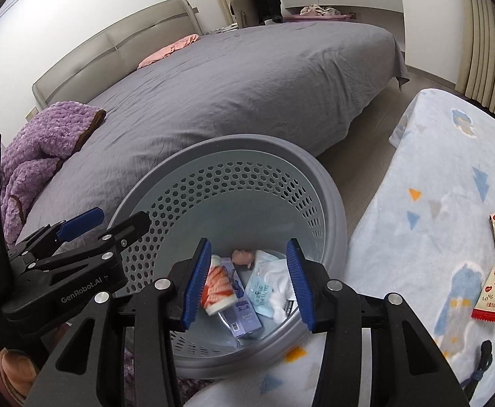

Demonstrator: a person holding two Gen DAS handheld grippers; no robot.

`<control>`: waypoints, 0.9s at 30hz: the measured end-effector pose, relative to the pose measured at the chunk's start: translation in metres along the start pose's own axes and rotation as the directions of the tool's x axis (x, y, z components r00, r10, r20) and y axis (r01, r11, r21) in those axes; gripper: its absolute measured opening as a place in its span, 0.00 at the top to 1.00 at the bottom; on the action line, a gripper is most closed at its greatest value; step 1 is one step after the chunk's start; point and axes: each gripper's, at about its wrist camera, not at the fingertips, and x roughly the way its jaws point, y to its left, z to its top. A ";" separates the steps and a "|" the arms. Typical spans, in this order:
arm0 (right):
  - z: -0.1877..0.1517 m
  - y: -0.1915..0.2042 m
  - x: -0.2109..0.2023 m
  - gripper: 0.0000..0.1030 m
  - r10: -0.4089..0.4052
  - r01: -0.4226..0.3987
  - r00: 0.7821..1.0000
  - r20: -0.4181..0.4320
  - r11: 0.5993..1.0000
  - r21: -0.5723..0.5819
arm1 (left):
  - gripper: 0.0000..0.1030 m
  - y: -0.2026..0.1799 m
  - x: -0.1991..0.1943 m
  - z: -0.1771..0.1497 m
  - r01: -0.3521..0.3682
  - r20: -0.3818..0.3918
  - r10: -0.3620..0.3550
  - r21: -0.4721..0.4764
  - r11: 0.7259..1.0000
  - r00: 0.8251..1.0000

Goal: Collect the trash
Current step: 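Open the left tool and the right tool to drop cup and tissue into the basket, then move both open tools back over the mattress toward the black hair tie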

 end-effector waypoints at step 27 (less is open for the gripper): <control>-0.011 -0.008 -0.018 0.54 -0.019 0.019 1.000 0.008 0.999 0.030 | 0.14 -0.002 -0.008 -0.001 -0.020 0.031 0.020 0.012 1.000 0.999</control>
